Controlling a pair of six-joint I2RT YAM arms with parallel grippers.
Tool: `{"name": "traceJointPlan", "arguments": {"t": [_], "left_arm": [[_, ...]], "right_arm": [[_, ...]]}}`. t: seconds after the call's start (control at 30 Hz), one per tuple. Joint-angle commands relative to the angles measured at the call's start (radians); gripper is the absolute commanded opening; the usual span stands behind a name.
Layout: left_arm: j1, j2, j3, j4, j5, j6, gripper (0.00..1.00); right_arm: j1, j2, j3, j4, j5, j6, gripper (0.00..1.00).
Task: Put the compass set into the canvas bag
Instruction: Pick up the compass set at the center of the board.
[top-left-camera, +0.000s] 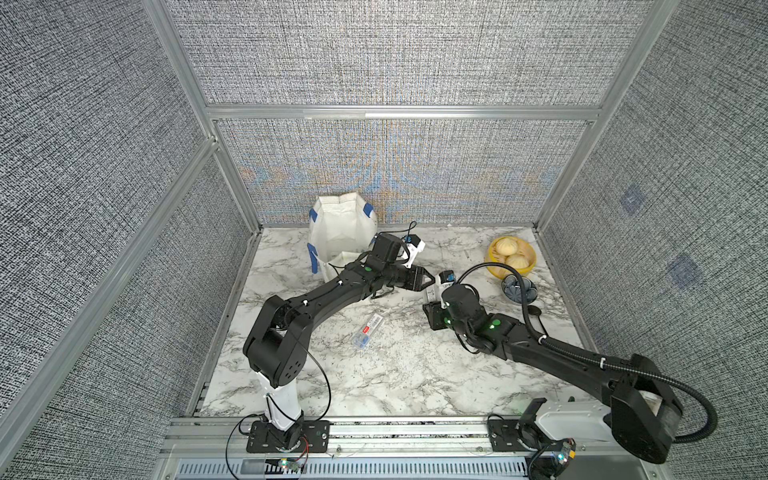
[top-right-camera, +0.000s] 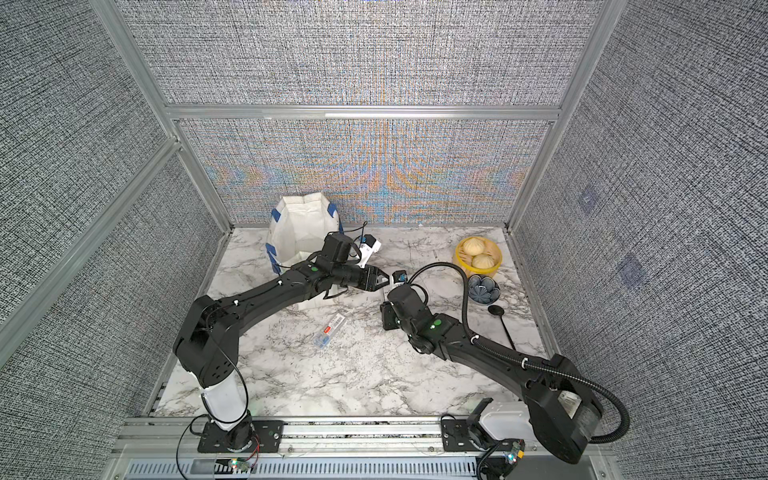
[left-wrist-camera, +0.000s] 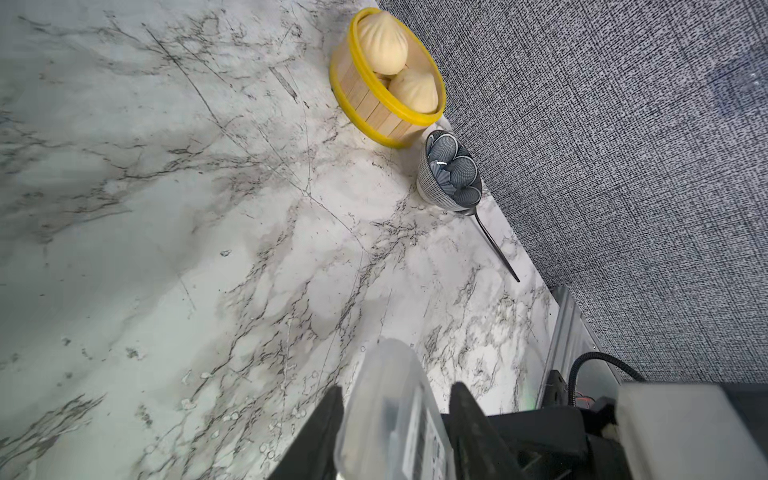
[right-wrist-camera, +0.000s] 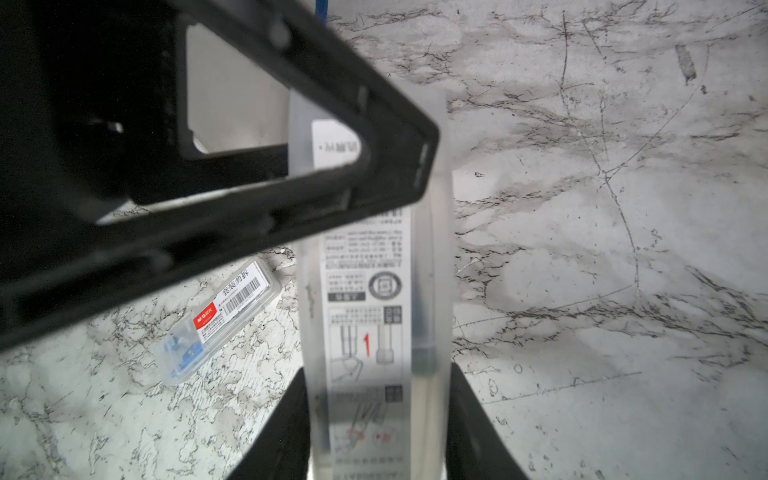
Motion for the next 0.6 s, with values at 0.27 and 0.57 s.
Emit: {"name": "traceJointPlan", "arguments": {"t": [0.27,0.57], "left_arm": [[-0.003,-0.023,-0.010,0.016,0.016,-0.022,0.27],[-0.004,-0.037,-0.008,0.023,0.003,-0.033,0.21]], "right_arm": [[-0.003,0.001,0.006,0.031,0.006,-0.001,0.39],[-0.003,-0.006,-0.003,0.006,0.023,-0.012,0.61]]}}
